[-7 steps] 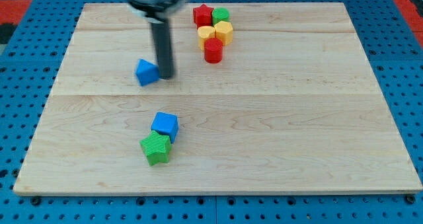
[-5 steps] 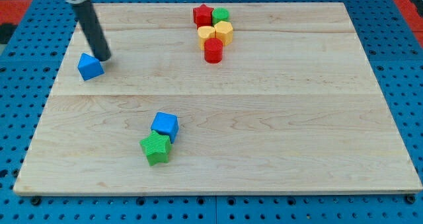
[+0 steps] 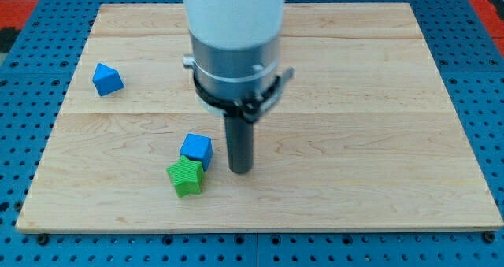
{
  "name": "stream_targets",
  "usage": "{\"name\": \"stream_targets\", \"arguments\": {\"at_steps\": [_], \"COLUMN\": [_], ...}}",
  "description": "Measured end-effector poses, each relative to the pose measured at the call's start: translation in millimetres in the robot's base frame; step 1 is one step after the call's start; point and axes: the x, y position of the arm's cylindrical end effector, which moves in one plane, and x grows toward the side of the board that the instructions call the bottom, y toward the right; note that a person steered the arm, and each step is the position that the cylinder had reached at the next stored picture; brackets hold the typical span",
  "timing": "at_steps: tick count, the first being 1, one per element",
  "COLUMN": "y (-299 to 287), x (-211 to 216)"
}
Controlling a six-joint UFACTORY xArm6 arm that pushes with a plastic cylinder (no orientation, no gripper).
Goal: Move the blue cube close to the blue triangle
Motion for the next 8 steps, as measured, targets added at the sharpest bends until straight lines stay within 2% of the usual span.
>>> {"name": "stream_targets", "arguments": {"at_steps": [2, 3, 4, 5, 8], "y": [-73, -145, -176, -183, -169], "x": [5, -13, -46, -69, -83]}}
